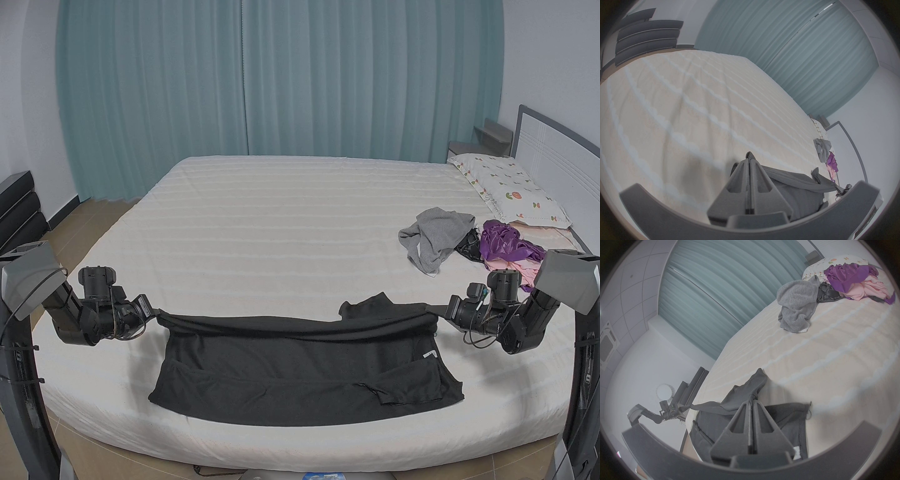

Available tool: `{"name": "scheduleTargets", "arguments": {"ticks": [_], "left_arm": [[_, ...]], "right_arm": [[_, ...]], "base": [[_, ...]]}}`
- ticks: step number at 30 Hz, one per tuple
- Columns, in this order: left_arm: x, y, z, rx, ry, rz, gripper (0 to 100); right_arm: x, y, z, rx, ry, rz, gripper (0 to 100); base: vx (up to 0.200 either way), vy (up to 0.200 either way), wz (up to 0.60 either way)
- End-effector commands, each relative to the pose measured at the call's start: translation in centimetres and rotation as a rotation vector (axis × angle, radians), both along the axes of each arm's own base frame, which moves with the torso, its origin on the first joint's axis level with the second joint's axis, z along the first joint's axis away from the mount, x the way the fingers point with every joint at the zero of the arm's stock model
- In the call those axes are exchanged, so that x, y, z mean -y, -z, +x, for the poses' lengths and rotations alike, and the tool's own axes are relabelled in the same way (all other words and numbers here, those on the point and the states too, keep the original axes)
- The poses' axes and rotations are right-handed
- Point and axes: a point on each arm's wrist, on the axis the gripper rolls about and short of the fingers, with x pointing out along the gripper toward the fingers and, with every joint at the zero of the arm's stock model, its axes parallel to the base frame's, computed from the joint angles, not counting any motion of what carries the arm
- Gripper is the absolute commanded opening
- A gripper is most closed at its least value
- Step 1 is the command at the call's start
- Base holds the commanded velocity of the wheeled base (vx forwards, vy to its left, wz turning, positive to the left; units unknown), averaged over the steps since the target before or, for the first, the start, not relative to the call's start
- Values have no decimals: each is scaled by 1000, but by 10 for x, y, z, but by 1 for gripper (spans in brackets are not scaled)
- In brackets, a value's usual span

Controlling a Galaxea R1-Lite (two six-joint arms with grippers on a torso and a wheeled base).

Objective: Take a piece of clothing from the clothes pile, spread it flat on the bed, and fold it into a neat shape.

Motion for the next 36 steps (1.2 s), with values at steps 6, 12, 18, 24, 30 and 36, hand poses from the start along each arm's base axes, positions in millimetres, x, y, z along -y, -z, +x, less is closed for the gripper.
{"name": "scheduleTargets", "arguments": {"ticks": [6,12,18,24,30,36], "left_arm": [[6,13,-35,-28,32,-5,0],[8,22,-49,-67,46,4,0],[10,25,-60,-97,75,-27,0],[11,28,-64,-116,76,-32,100],[9,19,-65,-90,66,-32,100],[9,11,-63,-68,53,-44,100]], "right_arm": [[5,18,-35,-33,-47,-70,0],[5,29,-51,-46,-93,-132,0],[5,32,-56,-49,-109,-155,0],[5,33,-61,-55,-119,-167,100],[6,21,-58,-27,-108,-154,100],[6,11,-46,-11,-61,-118,100]], "base": [[0,0,0],[0,0,0],[0,0,0],[0,0,0],[0,0,0],[0,0,0]]}}
